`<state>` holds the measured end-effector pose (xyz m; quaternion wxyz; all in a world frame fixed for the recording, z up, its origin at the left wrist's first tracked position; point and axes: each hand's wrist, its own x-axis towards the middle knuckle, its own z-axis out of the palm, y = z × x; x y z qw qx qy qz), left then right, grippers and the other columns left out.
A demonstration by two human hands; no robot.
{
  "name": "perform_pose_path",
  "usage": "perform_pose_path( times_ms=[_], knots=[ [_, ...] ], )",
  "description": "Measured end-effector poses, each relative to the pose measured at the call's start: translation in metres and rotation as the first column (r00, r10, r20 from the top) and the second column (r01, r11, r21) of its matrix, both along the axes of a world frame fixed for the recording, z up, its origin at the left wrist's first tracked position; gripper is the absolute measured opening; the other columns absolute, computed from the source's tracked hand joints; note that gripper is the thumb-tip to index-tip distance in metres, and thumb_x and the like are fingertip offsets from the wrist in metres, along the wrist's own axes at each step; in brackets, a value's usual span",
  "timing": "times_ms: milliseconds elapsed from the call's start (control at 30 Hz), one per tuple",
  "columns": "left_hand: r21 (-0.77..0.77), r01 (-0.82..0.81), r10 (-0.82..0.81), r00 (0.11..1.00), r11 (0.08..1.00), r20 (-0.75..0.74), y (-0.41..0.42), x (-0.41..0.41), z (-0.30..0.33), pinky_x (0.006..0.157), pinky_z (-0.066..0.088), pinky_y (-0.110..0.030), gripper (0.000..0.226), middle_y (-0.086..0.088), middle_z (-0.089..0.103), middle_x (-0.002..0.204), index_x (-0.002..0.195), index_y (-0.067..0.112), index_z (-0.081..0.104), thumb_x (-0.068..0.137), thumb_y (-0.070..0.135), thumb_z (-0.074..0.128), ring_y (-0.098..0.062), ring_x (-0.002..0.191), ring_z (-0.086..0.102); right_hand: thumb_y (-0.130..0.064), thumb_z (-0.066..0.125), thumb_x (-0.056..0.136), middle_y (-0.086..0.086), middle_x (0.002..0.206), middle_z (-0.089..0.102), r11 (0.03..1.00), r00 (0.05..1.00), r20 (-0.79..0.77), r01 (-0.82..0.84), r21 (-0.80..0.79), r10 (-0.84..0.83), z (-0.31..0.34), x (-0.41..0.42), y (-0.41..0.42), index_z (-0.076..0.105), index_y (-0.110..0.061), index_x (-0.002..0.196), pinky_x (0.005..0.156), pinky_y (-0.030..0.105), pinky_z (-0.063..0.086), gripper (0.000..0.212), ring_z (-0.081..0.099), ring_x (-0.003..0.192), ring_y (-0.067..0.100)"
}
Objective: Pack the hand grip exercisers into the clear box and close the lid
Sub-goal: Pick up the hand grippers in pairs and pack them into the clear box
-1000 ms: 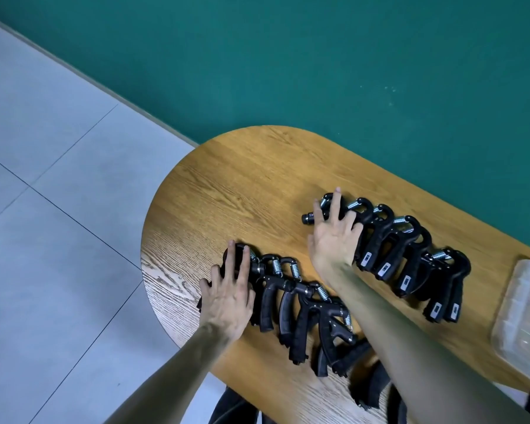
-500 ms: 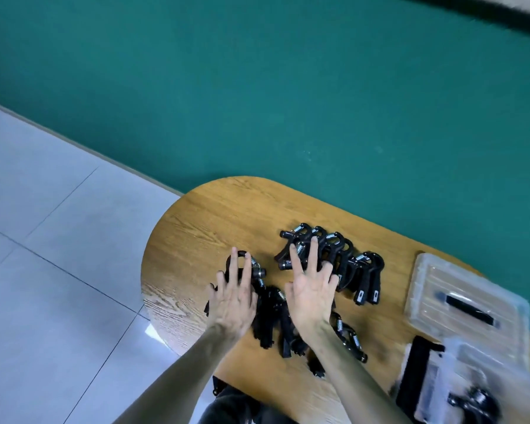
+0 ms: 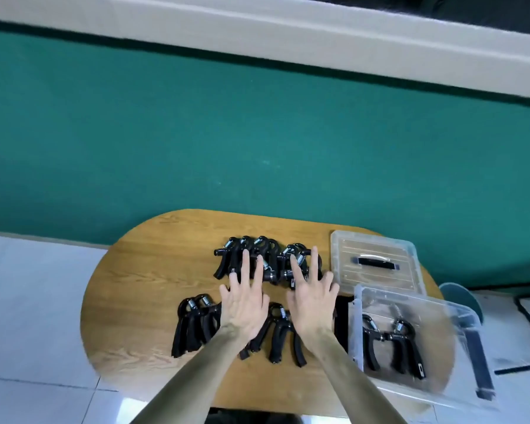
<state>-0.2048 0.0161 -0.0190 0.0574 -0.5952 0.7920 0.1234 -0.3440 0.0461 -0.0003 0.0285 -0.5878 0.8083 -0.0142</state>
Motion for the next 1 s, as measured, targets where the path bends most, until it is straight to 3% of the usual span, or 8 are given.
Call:
perform_pose_path(
  times_ms=[300,500,600,700,867,1000],
  knots=[
    [0.006,0.167,-0.167,0.985,0.986,-0.034,0.048,-0.122,-0.002,0.093,0.040,-0.046,0.079,-0.010,-0.029,0.166,0.161,0.022,-0.016,0.104,0.039,0.036,-0.030,0.122,0.037,-0.021,0.077,0.071,0.017,0.166,0.018,0.978,0.977,0.035,0.208,0.013,-0.208,-0.009,-0.111,0.067,0.044,-0.029,0.150,0.077,0.048,0.045,0.086,0.048,0.093,0.037],
    [0.052,0.185,-0.183,0.982,0.981,-0.045,0.084,-0.209,-0.010,0.089,0.038,-0.044,0.080,-0.011,-0.031,0.165,0.160,0.023,-0.019,0.104,0.035,0.037,-0.028,0.115,0.040,-0.020,0.076,0.074,0.016,0.167,0.015,0.955,0.955,0.037,0.291,0.055,-0.293,-0.026,-0.194,0.105,0.044,-0.031,0.149,0.078,0.047,0.044,0.083,0.045,0.098,0.037],
    [0.083,0.178,-0.174,0.984,0.981,-0.046,0.103,-0.254,-0.014,0.092,0.038,-0.044,0.080,-0.011,-0.032,0.165,0.160,0.023,-0.020,0.104,0.036,0.036,-0.026,0.115,0.040,-0.025,0.078,0.076,0.016,0.166,0.019,0.949,0.949,0.052,0.305,0.076,-0.310,-0.034,-0.236,0.124,0.047,-0.032,0.148,0.074,0.045,0.043,0.078,0.047,0.098,0.038],
    [0.120,0.177,-0.172,0.984,0.977,-0.044,0.116,-0.286,-0.022,0.100,0.038,-0.045,0.082,-0.012,-0.031,0.165,0.159,0.023,-0.021,0.104,0.037,0.038,-0.027,0.122,0.039,-0.018,0.078,0.070,0.017,0.164,0.024,0.940,0.940,0.094,0.315,0.132,-0.329,-0.043,-0.267,0.139,0.048,-0.030,0.147,0.072,0.046,0.044,0.083,0.049,0.096,0.041],
    [0.177,0.171,-0.169,0.985,0.969,-0.027,0.128,-0.322,-0.043,0.096,0.040,-0.044,0.082,-0.011,-0.031,0.165,0.160,0.024,-0.020,0.103,0.039,0.038,-0.027,0.123,0.040,-0.012,0.055,0.084,0.015,0.168,0.006,0.942,0.939,0.134,0.294,0.160,-0.316,-0.061,-0.303,0.154,0.031,-0.032,0.156,0.080,0.048,0.041,0.079,0.045,0.103,0.039],
    [0.192,0.174,-0.185,0.982,0.966,0.036,0.132,-0.331,-0.062,0.090,0.038,-0.043,0.082,-0.011,-0.024,0.168,0.161,0.023,-0.017,0.101,0.039,0.037,-0.028,0.119,0.042,-0.025,0.074,0.077,0.015,0.166,0.018,0.942,0.917,0.230,0.291,0.168,-0.325,-0.089,-0.314,0.163,0.043,-0.033,0.149,0.071,0.046,0.042,0.079,0.048,0.090,0.036]
  ],
)
